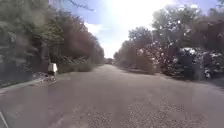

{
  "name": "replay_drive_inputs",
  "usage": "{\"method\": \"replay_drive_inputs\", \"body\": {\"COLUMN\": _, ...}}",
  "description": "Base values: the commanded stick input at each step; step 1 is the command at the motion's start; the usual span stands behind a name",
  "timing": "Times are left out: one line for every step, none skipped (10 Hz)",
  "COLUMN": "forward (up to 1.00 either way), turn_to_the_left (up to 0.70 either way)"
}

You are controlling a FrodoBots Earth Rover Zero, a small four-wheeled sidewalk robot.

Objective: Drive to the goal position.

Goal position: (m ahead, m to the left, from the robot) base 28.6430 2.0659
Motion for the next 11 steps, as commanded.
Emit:
{"method": "replay_drive_inputs", "body": {"forward": 0.5, "turn_to_the_left": 0.0}}
{"method": "replay_drive_inputs", "body": {"forward": 0.5, "turn_to_the_left": 0.0}}
{"method": "replay_drive_inputs", "body": {"forward": 0.5, "turn_to_the_left": 0.0}}
{"method": "replay_drive_inputs", "body": {"forward": 0.5, "turn_to_the_left": 0.0}}
{"method": "replay_drive_inputs", "body": {"forward": 0.5, "turn_to_the_left": 0.0}}
{"method": "replay_drive_inputs", "body": {"forward": 0.5, "turn_to_the_left": 0.0}}
{"method": "replay_drive_inputs", "body": {"forward": 0.5, "turn_to_the_left": 0.0}}
{"method": "replay_drive_inputs", "body": {"forward": 0.5, "turn_to_the_left": 0.0}}
{"method": "replay_drive_inputs", "body": {"forward": 0.5, "turn_to_the_left": 0.0}}
{"method": "replay_drive_inputs", "body": {"forward": 0.5, "turn_to_the_left": 0.0}}
{"method": "replay_drive_inputs", "body": {"forward": 0.5, "turn_to_the_left": 0.0}}
